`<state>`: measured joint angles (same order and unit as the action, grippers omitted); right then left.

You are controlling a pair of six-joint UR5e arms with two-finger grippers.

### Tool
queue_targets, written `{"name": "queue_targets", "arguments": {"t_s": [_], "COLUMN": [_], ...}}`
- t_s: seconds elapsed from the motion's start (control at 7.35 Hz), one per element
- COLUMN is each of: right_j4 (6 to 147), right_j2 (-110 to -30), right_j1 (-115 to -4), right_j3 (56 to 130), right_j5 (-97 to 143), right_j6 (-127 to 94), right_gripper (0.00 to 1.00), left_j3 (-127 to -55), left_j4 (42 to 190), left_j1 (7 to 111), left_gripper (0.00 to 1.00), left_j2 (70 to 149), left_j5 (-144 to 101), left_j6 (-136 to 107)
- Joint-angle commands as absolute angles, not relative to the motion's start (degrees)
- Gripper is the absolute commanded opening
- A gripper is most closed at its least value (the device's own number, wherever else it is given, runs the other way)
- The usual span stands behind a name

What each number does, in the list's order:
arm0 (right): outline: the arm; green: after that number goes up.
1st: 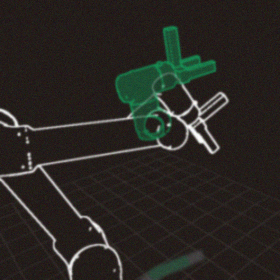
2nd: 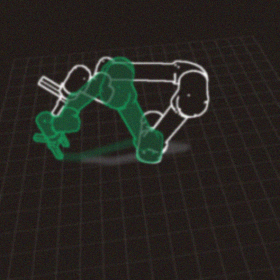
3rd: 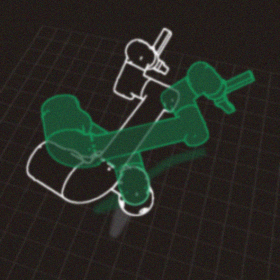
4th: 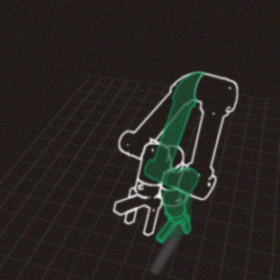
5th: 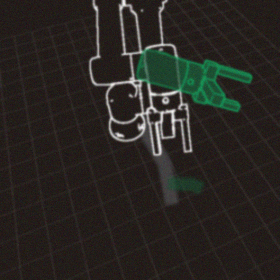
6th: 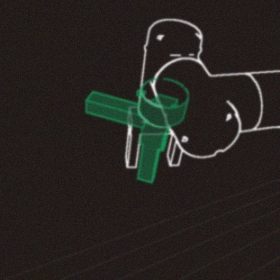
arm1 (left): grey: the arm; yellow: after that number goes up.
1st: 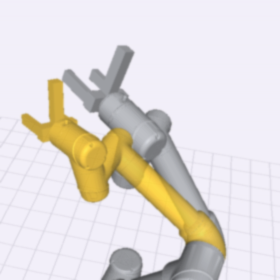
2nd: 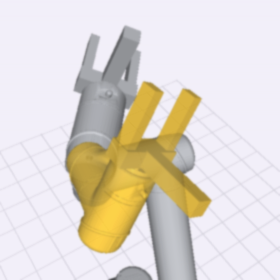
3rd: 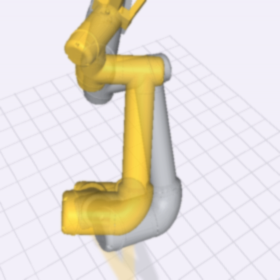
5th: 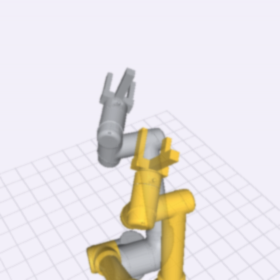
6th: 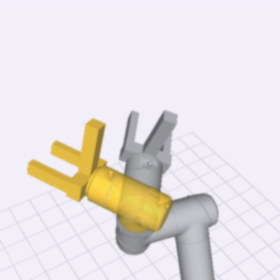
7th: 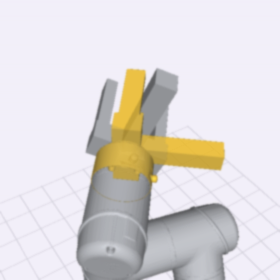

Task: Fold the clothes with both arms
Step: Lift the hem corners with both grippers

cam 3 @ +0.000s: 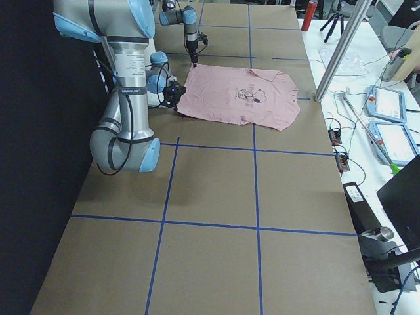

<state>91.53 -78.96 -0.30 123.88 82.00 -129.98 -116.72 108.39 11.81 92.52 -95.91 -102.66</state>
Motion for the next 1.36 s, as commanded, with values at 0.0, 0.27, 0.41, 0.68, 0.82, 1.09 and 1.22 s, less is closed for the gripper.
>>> {"name": "queue_targets", "arguments": {"t_s": [0.0, 0.27, 0.41, 0.68, 0.82, 1.09, 1.22], "right_j4": [91.49, 91.49, 91.41, 91.49, 91.67, 91.76, 93.32], "right_j2": [-78.93, -79.10, -79.28, -79.89, -81.20, -86.72, -87.44], "right_j1": [-0.26, -0.35, -0.44, -0.96, -0.27, 0.61, 0.62], "right_j3": [123.93, 124.19, 124.28, 124.80, 125.50, 130.84, 132.09], "right_j5": [82.00, 82.09, 81.92, 82.18, 81.74, 81.91, 81.83], "right_j6": [-129.99, -129.90, -129.64, -129.64, -129.64, -128.16, -128.06], "right_gripper": [0.00, 0.00, 0.00, 0.00, 0.00, 0.00, 0.00], "left_j3": [-116.72, -117.16, -117.33, -122.84, -124.35, -124.89, -128.11], "left_j4": [108.46, 108.37, 108.37, 108.02, 108.10, 106.97, 104.70], "left_j1": [11.78, 11.78, 11.78, 11.43, 9.08, 5.82, 5.80], "left_gripper": [0.14, 0.00, 0.00, 0.00, 0.00, 0.00, 0.00], "left_j2": [92.37, 92.46, 92.72, 92.99, 93.95, 96.58, 96.68], "left_j5": [-96.15, -96.76, -96.85, -99.38, -99.40, -99.14, -99.14], "left_j6": [-102.66, -102.74, -102.74, -104.14, -112.42, -119.44, -119.53]}}
